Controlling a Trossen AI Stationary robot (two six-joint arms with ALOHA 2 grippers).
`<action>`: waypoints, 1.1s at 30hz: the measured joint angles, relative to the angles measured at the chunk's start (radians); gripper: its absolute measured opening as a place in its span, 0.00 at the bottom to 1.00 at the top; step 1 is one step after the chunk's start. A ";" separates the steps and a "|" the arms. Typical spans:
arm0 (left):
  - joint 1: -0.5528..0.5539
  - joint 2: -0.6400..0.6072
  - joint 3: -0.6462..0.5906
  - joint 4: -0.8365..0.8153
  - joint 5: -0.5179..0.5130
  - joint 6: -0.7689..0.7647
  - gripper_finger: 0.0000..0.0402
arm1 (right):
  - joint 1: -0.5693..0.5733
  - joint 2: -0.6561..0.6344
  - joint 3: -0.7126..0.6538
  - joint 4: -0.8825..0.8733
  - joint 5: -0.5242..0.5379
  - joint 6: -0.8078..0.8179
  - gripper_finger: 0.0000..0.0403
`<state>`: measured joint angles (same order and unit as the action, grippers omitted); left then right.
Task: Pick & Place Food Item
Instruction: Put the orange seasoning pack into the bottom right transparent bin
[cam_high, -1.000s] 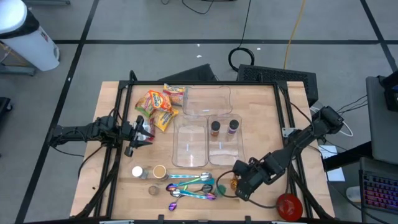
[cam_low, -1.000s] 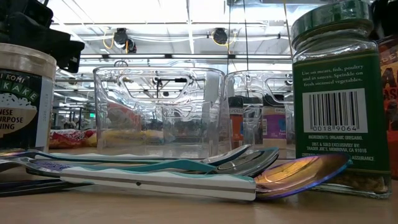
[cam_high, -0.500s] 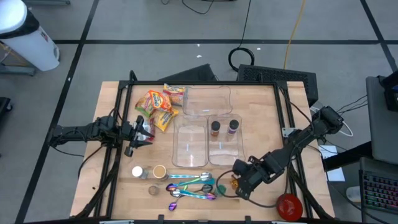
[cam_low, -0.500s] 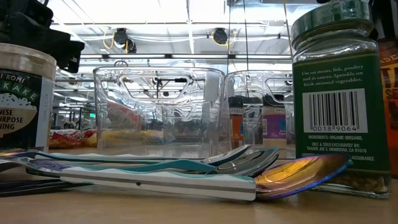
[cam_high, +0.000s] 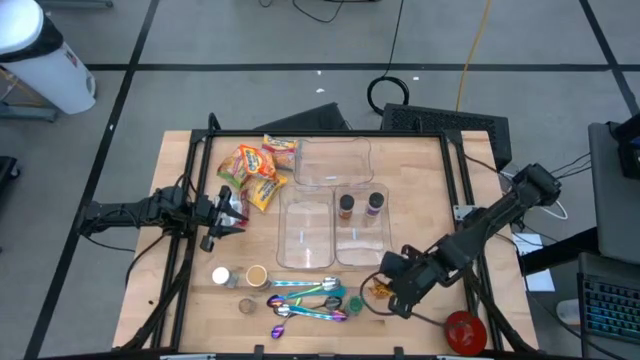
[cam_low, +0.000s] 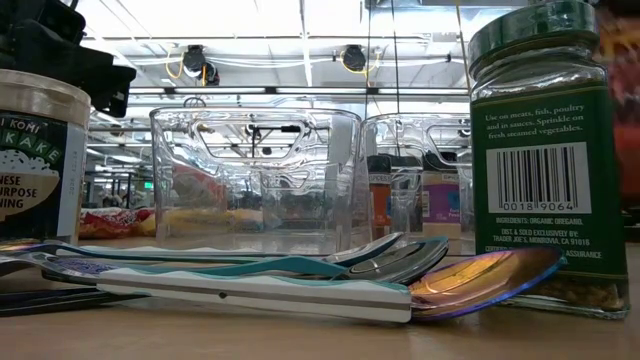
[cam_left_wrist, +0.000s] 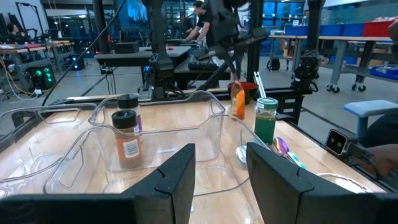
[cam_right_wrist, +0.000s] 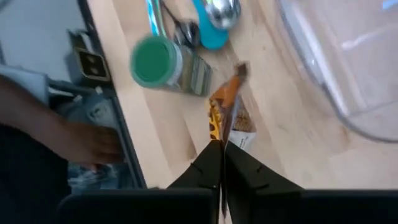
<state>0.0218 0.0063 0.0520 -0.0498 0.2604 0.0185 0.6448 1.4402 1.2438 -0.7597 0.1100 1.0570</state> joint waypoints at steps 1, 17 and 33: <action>0.000 0.000 0.000 0.000 0.000 0.000 0.38 | 0.003 -0.018 0.000 0.000 0.016 -0.004 0.00; 0.000 0.000 0.000 0.000 0.000 0.000 0.38 | -0.021 -0.184 0.000 0.123 0.327 -0.313 0.00; 0.000 0.000 0.000 0.000 0.000 0.000 0.38 | -0.245 -0.181 -0.150 0.173 0.469 -0.336 0.00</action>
<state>0.0218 0.0063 0.0518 -0.0498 0.2604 0.0185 0.3998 1.2587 1.0936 -0.5870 0.5789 0.7209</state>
